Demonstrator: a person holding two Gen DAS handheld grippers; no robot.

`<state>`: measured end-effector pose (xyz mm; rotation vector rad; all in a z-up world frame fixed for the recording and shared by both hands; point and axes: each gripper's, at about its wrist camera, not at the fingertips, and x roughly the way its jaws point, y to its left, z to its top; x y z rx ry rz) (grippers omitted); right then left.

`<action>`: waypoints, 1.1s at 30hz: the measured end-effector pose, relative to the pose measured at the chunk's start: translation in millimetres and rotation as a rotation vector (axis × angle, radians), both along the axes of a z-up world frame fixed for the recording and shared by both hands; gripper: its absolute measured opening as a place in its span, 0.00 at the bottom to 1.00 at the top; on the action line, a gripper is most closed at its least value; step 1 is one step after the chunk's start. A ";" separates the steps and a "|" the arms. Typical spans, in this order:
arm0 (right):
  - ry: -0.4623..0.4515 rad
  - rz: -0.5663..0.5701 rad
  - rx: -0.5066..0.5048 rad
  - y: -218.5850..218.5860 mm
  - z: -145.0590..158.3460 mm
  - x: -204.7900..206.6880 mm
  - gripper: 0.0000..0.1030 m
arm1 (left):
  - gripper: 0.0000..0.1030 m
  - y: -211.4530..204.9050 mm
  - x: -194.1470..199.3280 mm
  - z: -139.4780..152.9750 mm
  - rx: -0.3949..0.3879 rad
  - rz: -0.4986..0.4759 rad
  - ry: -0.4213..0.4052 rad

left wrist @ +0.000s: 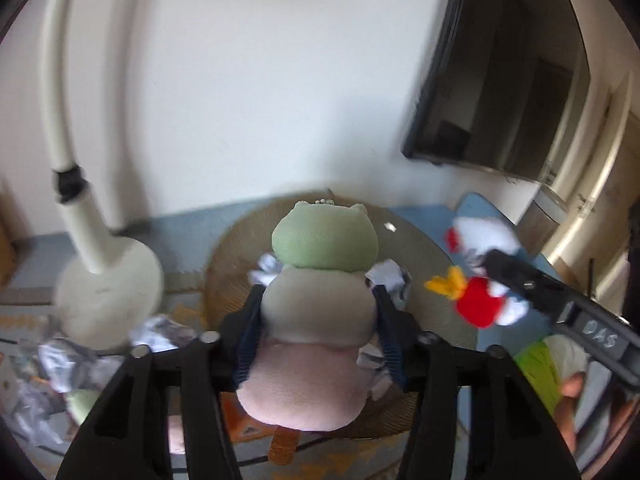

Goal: Organize objects
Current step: 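Carry both plushes over the amber bowl and open both grippers, then move both open grippers back toward the crumpled paper on the rug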

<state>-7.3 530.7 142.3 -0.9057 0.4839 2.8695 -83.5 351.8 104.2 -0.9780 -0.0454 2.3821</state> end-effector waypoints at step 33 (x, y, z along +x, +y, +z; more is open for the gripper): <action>-0.172 0.343 0.200 -206.1 -123.2 51.0 0.77 | 0.99 -304.3 112.0 -91.8 -0.099 0.667 -0.012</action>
